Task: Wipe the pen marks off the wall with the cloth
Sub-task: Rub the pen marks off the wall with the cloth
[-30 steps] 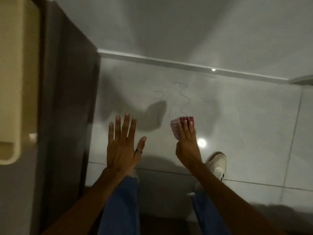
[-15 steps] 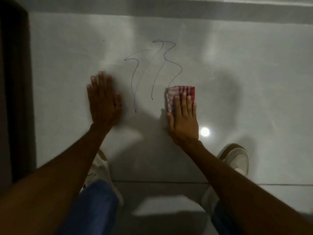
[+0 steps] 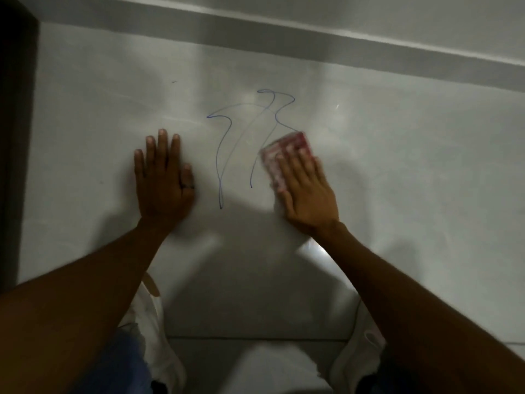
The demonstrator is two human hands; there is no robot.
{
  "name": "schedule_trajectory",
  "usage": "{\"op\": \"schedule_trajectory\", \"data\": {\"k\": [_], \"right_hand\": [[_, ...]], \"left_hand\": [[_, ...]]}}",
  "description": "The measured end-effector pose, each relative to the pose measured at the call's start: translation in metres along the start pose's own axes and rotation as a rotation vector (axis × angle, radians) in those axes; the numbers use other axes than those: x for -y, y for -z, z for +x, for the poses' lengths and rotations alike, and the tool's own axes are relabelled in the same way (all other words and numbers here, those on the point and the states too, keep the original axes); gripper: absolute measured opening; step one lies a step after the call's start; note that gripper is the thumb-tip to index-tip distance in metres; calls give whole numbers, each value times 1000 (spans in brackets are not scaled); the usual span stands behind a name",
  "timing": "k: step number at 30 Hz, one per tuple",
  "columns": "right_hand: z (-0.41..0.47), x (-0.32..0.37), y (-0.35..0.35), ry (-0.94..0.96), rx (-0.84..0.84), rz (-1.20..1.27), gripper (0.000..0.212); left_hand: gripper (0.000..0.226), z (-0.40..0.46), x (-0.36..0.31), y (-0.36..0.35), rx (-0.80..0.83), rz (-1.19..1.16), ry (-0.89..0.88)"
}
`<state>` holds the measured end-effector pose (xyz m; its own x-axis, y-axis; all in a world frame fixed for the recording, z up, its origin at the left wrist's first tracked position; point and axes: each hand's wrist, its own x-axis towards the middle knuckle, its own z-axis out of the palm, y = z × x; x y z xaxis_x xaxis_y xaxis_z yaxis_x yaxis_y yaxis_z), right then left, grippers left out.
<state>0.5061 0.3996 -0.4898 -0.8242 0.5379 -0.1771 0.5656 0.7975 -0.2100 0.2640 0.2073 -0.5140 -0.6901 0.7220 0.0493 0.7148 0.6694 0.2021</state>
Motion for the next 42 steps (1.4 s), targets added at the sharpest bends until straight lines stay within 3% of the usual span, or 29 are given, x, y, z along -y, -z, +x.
{"op": "schedule_trajectory", "data": {"k": [2, 3, 6, 10, 13, 17, 20, 23, 26, 29, 33, 36, 39, 42], "right_hand": [[-4, -3, 2, -241, -30, 27, 70], [-7, 2, 0, -236, -20, 20, 71], [-20, 10, -8, 117, 24, -27, 69], [-3, 15, -1, -230, -30, 83, 72], [16, 19, 1, -43, -25, 51, 70], [58, 7, 14, -358, -93, 92, 71], [65, 5, 10, -87, -47, -8, 69], [75, -2, 16, -260, -78, 28, 67], [81, -2, 14, -157, -42, -11, 67], [96, 2, 20, -345, -65, 50, 67], [116, 12, 21, -158, -28, 36, 68], [132, 19, 25, -300, -48, 55, 69], [140, 27, 23, -84, -12, 17, 67], [147, 30, 28, -212, -28, 44, 68]], "left_hand": [[60, -1, 0, 1, -17, -12, 6], [60, -1, -1, 1, -24, -16, 9], [61, 1, -3, 1, -14, -23, 6], [62, 0, -4, 3, -8, -27, 14], [62, 1, -4, 2, -8, -34, 11], [62, 1, -3, 0, -20, -35, 11], [63, 1, -3, -1, -26, -38, 7], [64, 1, -2, -1, -27, -34, 8], [64, 2, -2, -3, -41, -25, 5], [65, 1, 0, -4, -40, -20, 16], [64, 2, -1, -5, -40, -18, 5], [65, 1, -1, -4, -35, -15, 11], [64, 2, -3, -3, -40, -3, 9], [64, 1, -2, -1, -37, -6, 8]]}}
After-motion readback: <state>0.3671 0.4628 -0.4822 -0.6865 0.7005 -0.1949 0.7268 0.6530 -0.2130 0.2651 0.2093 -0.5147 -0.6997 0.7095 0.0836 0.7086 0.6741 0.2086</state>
